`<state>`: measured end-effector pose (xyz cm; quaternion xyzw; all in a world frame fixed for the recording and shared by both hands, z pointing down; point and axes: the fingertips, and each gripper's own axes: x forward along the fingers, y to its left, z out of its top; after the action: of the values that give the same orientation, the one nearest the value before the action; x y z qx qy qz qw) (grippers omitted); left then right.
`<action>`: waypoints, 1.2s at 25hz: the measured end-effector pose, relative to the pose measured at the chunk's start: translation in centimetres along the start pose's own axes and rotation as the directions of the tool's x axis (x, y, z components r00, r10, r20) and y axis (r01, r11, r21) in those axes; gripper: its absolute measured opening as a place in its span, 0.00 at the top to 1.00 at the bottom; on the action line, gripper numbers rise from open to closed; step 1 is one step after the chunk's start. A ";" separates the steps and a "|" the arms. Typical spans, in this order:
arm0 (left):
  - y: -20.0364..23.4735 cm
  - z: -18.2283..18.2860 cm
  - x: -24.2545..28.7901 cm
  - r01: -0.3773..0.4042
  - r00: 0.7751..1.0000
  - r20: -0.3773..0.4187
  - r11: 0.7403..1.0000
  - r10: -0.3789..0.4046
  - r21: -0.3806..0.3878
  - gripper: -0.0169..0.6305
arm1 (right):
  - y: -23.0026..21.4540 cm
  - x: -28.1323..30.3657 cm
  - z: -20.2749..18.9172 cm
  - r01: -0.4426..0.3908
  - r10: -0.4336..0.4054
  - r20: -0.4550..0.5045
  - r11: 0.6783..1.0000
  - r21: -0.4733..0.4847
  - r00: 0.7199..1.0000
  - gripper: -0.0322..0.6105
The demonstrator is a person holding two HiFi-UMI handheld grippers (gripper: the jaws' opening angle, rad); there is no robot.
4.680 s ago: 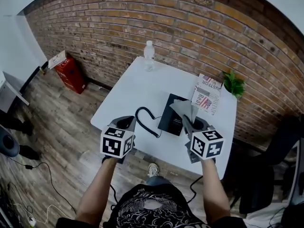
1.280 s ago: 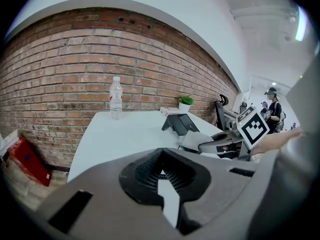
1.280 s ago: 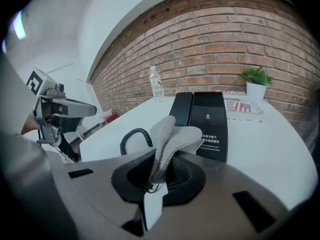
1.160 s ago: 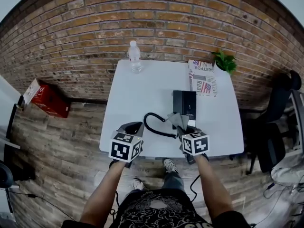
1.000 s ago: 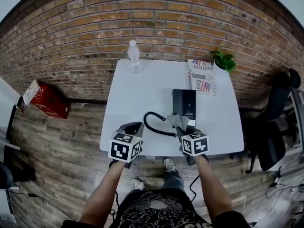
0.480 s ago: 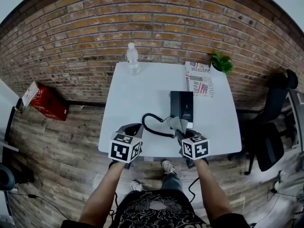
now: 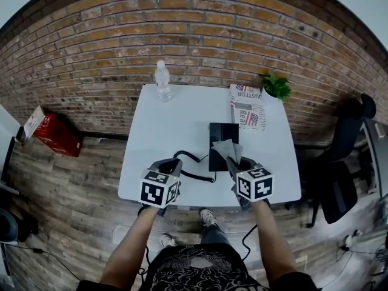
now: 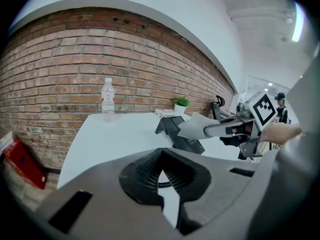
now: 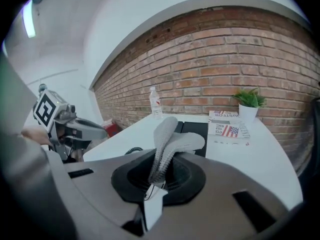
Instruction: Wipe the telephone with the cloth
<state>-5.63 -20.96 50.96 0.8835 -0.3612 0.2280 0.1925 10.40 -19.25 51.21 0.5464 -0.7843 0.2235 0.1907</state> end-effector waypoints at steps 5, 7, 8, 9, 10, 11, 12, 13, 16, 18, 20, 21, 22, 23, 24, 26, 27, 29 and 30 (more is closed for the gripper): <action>-0.4 1.1 1.1 -0.008 1.000 0.011 1.000 0.008 -0.010 0.96 | -1.5 0.0 2.8 -0.008 0.009 0.027 0.999 -0.031 1.000 0.93; -0.4 1.5 1.5 -0.014 1.000 0.013 1.000 0.015 -0.015 0.96 | -2.1 0.2 3.5 -0.012 0.014 0.028 0.999 -0.049 1.000 0.93; -0.4 1.6 1.7 -0.019 1.000 0.015 1.000 0.019 -0.017 0.96 | -2.4 0.4 3.9 -0.016 0.017 0.030 0.998 -0.056 0.999 0.93; -0.4 1.7 1.9 -0.024 1.000 0.016 1.000 0.025 -0.019 0.96 | -2.7 0.5 4.4 -0.019 0.021 0.034 0.998 -0.062 0.999 0.93; -0.3 1.8 2.0 -0.030 0.999 0.016 0.999 0.031 -0.022 0.96 | -3.0 0.6 4.8 -0.023 0.025 0.038 0.997 -0.070 0.999 0.93; -0.2 2.0 2.1 -0.037 0.999 0.017 0.999 0.038 -0.026 0.96 | -3.3 0.8 5.3 -0.026 0.029 0.041 0.997 -0.078 0.999 0.93; 0.0 2.1 2.2 -0.045 0.999 0.018 0.999 0.046 -0.030 0.96 | -3.5 1.1 5.8 -0.029 0.033 0.043 0.996 -0.087 0.999 0.93; 0.1 2.2 2.2 -0.054 0.998 0.018 0.998 0.055 -0.035 0.96 | -3.8 1.3 6.3 -0.032 0.036 0.045 0.995 -0.097 0.998 0.93; 0.6 2.5 2.4 -0.079 0.997 0.020 0.996 0.079 -0.046 0.96 | -4.7 2.1 7.8 -0.040 0.046 0.049 0.992 -0.124 0.998 0.93; 0.9 2.8 2.7 -0.091 0.995 0.022 0.994 0.092 -0.053 0.96 | -5.2 2.6 8.7 -0.044 0.051 0.050 0.989 -0.138 0.997 0.93; 1.1 3.1 2.9 -0.102 0.994 0.030 0.993 0.104 -0.062 0.96 | -5.5 3.2 9.3 -0.053 0.060 0.038 0.986 -0.156 0.997 0.93; 1.1 3.4 3.1 -0.108 0.993 0.035 0.992 0.110 -0.066 0.96 | -5.8 3.6 9.6 -0.059 0.064 0.027 0.984 -0.166 0.998 0.93; 1.1 3.6 3.3 -0.112 0.993 0.039 0.991 0.115 -0.069 0.96 | -6.0 4.0 9.7 -0.064 0.068 0.013 0.982 -0.177 0.998 0.93; 1.1 3.9 3.5 -0.115 0.992 0.043 0.991 0.118 -0.072 0.96 | -6.2 4.4 9.8 -0.070 0.071 -0.003 0.980 -0.186 0.997 0.93; 1.1 4.1 3.6 -0.119 0.991 0.046 0.990 0.122 -0.074 0.96 | -6.5 4.8 9.8 -0.075 0.073 -0.020 0.978 -0.196 0.997 0.93; 1.3 4.4 4.0 -0.127 0.990 0.050 0.989 0.131 -0.081 0.96 | -7.1 5.7 9.8 -0.080 0.070 -0.051 0.972 -0.219 0.996 0.93; 1.4 4.4 4.1 -0.131 0.989 0.050 0.988 0.136 -0.086 0.96 | -7.4 6.1 9.7 -0.081 0.067 -0.067 0.970 -0.231 0.995 0.93; 1.5 4.3 4.2 -0.141 0.988 0.046 0.985 0.146 -0.095 0.96 | -7.8 6.9 9.5 -0.087 0.063 -0.103 0.964 -0.252 0.993 0.93; 1.6 4.2 4.2 -0.147 0.987 0.044 0.984 0.152 -0.098 0.96 | -8.0 7.3 9.3 -0.093 0.063 -0.123 0.961 -0.261 0.990 0.93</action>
<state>-3.03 -26.44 50.09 0.8494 -0.4417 0.2015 0.2070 14.97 -32.51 48.63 0.4709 -0.8159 0.1545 0.2977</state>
